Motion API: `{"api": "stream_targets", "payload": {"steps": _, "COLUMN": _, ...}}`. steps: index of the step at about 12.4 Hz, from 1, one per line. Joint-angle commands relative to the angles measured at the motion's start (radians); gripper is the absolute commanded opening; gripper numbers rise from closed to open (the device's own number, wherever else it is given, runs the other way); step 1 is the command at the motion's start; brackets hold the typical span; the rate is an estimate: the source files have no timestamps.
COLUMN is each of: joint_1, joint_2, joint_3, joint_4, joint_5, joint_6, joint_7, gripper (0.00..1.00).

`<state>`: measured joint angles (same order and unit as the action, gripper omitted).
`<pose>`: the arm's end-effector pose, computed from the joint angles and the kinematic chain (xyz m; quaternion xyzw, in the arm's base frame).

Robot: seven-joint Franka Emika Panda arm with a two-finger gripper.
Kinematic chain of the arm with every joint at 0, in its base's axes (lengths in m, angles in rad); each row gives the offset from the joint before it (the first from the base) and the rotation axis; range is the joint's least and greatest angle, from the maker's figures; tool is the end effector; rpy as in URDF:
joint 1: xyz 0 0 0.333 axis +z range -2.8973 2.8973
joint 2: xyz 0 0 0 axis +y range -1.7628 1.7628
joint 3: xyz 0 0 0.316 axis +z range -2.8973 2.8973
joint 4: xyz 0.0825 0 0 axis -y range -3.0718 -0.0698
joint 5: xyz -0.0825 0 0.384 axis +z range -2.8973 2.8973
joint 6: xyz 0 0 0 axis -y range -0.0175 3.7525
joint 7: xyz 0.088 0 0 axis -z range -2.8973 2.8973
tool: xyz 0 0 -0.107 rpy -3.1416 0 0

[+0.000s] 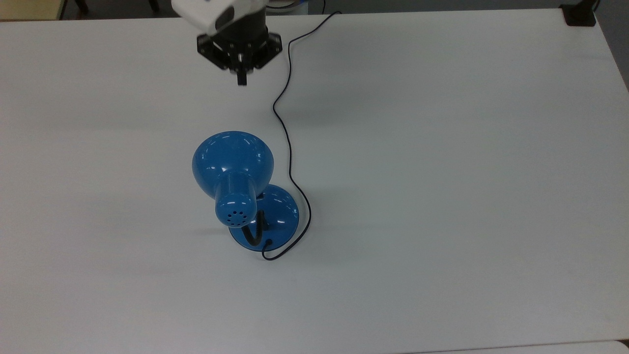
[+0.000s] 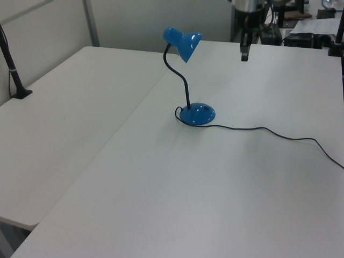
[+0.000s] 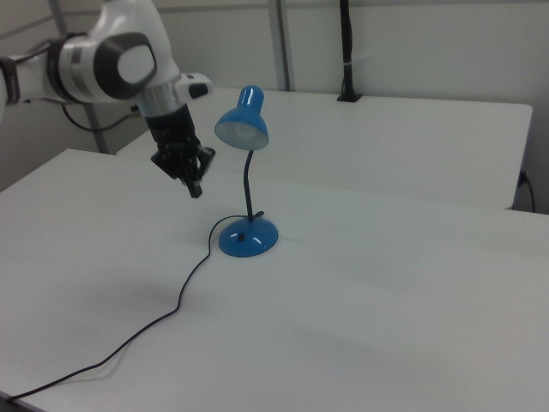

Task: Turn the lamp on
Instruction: 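Move the closed gripper down toward the switch on the blue lamp base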

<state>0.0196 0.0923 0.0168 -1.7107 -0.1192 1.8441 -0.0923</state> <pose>0.5964 0.0119 0.5292 0.9950 0.0790 0.0189 0.0575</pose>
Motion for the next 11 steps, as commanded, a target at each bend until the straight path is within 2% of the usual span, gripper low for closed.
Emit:
{"api": "stream_targets", "payload": {"steps": 1, "joint_1": 0.005, "joint_2": 0.081, "joint_3": -0.001, "joint_4": -0.020, "joint_5": 0.015, "joint_6": 0.142, "joint_7": -0.014, "gripper": 0.00}}
{"api": "stream_targets", "payload": {"steps": 6, "joint_1": 0.003, "joint_2": 0.223, "joint_3": 0.000, "joint_4": -0.018, "joint_5": 0.039, "joint_6": 0.369, "joint_7": -0.007, "gripper": 0.00}}
{"api": "stream_targets", "payload": {"steps": 11, "joint_1": 0.003, "joint_2": 0.296, "joint_3": 0.000, "joint_4": -0.017, "joint_5": 0.052, "joint_6": 0.520, "joint_7": -0.014, "gripper": 0.00}}
